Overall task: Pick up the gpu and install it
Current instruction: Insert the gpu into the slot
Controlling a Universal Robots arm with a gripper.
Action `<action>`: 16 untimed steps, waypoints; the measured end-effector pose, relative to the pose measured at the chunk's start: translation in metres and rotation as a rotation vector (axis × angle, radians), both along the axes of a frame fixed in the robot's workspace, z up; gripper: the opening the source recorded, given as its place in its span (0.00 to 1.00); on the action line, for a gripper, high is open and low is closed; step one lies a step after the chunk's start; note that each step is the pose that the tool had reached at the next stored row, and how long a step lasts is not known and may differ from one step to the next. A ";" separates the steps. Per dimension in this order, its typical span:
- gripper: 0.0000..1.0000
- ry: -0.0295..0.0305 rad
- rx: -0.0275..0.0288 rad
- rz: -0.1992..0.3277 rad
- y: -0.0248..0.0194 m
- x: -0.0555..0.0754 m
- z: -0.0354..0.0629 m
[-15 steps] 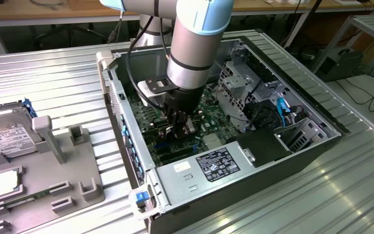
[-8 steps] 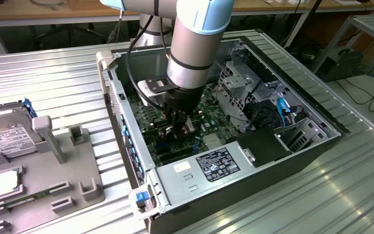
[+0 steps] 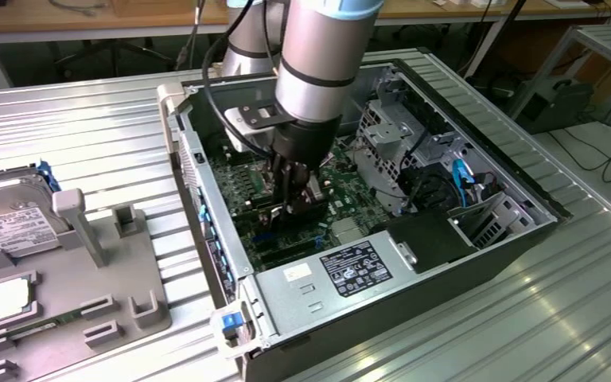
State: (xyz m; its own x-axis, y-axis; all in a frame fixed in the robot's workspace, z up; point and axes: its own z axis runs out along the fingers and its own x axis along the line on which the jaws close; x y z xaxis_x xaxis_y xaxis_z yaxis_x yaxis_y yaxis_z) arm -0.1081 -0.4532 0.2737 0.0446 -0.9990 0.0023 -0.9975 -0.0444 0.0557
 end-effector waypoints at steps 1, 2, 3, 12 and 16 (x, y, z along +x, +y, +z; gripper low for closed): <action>0.37 0.0000 -0.0001 0.000 0.0000 0.000 0.0045; 0.37 0.0001 -0.0002 0.000 0.0000 0.000 0.0079; 0.37 0.0001 -0.0001 0.000 0.0000 0.000 0.0110; 0.23 0.0001 -0.0001 0.000 0.0000 0.000 0.0173; 0.11 0.0001 -0.0006 0.000 0.0000 0.000 0.0173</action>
